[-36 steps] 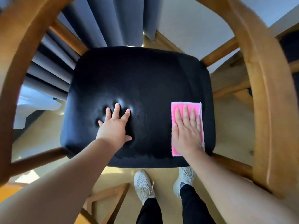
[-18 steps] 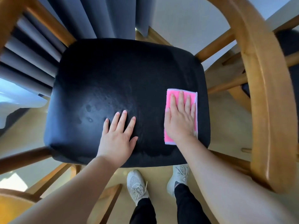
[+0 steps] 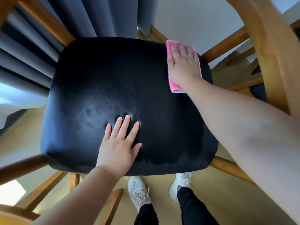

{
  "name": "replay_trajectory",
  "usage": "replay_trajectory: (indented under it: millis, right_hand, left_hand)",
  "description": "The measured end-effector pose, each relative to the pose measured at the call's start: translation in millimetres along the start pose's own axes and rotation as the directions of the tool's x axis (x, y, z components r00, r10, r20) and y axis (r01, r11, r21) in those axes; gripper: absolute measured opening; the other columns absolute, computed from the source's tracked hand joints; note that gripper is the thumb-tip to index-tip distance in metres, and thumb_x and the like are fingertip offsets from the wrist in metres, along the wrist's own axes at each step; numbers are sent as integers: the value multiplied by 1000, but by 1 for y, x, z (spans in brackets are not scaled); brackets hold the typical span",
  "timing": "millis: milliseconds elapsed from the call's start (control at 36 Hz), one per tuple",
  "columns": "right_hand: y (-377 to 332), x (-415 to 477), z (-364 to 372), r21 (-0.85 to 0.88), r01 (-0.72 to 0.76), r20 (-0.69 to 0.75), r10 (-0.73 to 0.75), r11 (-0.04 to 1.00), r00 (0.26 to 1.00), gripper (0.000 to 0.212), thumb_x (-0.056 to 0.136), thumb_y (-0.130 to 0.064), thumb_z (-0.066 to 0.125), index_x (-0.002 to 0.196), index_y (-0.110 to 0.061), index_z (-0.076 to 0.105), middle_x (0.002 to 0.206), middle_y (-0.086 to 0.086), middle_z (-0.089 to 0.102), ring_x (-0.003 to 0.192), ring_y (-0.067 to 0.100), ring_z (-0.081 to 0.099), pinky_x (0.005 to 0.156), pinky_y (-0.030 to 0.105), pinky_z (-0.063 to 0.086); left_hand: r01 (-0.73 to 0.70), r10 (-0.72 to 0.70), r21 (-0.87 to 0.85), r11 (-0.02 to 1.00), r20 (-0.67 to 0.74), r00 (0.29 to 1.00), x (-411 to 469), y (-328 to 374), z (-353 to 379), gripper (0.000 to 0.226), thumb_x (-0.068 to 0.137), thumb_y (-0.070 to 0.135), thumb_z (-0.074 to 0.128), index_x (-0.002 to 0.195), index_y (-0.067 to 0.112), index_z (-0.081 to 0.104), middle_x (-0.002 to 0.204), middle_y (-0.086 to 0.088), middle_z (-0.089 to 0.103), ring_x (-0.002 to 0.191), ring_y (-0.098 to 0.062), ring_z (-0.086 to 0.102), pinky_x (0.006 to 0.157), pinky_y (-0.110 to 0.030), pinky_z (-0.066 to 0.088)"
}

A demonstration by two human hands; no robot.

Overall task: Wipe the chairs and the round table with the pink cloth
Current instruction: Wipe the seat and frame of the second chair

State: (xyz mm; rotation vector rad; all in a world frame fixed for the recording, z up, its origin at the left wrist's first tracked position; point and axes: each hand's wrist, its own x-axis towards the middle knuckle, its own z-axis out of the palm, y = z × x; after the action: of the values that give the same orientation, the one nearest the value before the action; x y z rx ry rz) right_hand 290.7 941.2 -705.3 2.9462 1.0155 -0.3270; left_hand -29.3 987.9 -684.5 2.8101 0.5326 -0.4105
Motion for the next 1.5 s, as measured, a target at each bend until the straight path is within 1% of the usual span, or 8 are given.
replay_trajectory:
  millis: [250, 444, 611, 694, 861, 1000, 1194, 1500]
  right_hand:
    - [37, -55, 20, 99, -235, -20, 238, 967, 971, 65, 96, -51, -5, 155, -24, -3, 164, 4, 0, 150, 28, -3, 118, 37, -6]
    - [39, -136, 36, 216, -499, 12, 509, 839, 861, 66, 95, -46, 4, 155, -21, 3, 163, 9, 12, 146, 33, 19, 117, 44, 20]
    - [23, -190, 47, 226, -609, 40, 617, 761, 786, 64, 97, -45, 5, 155, -19, 5, 163, 9, 11, 146, 33, 18, 118, 46, 19]
    - [18, -213, 51, 227, -598, 49, 604, 769, 795, 66, 95, -45, 7, 156, -19, 7, 163, 9, 10, 147, 32, 12, 119, 46, 15]
    - [10, -248, 61, 241, -573, 60, 578, 783, 814, 67, 94, -42, 14, 155, -16, 14, 163, 12, 9, 149, 35, 6, 120, 45, 6]
    - [1, -247, 56, 152, -553, 76, 548, 819, 833, 70, 93, -44, 4, 156, -14, 9, 163, 15, 6, 149, 38, 4, 121, 49, 4]
    - [-70, -250, 56, 32, -247, 133, 240, 969, 962, 61, 95, -42, -4, 150, -15, -12, 159, 11, -12, 149, 36, -7, 120, 50, -8]
    - [-196, -182, 42, 88, 117, 127, -128, 989, 984, 67, 96, -42, 3, 155, -11, -1, 162, 15, -3, 148, 39, -6, 119, 54, -2]
  left_hand:
    - [2, -10, 58, 998, 125, 992, 3, -5, 1, 65, 93, 57, 17, 149, 32, -5, 159, -2, -8, 145, -23, -9, 116, -42, -2]
    - [6, -17, 65, 998, 163, 987, 5, -5, -2, 65, 94, 56, 20, 149, 32, -6, 158, -1, -11, 145, -22, -11, 115, -42, -4]
    - [9, -18, 54, 998, 170, 985, 5, -4, -3, 64, 95, 55, 20, 149, 31, -4, 158, -2, -11, 144, -23, -11, 116, -42, -3]
    - [-14, 9, 29, 999, 167, 986, 0, -6, -8, 64, 96, 52, 26, 151, 29, 3, 159, -5, -8, 145, -23, -8, 116, -42, -1]
    - [-4, 11, -79, 997, 85, 996, -36, -22, -24, 57, 88, 32, 60, 140, 14, 44, 151, -15, 29, 137, -31, 32, 114, -40, 21]
    - [70, -48, -123, 990, 171, 984, -59, -41, -37, 57, 92, 30, 52, 145, 19, 34, 156, -6, 21, 140, -26, 27, 113, -37, 27]
    - [136, -113, -210, 968, 118, 987, -85, -61, -73, 51, 91, 20, 56, 141, 18, 43, 153, -3, 28, 135, -24, 37, 105, -37, 38]
    - [166, -160, -302, 939, 44, 986, -137, -84, -103, 46, 89, 10, 57, 134, 15, 50, 147, -4, 37, 116, -19, 55, 91, -25, 46]
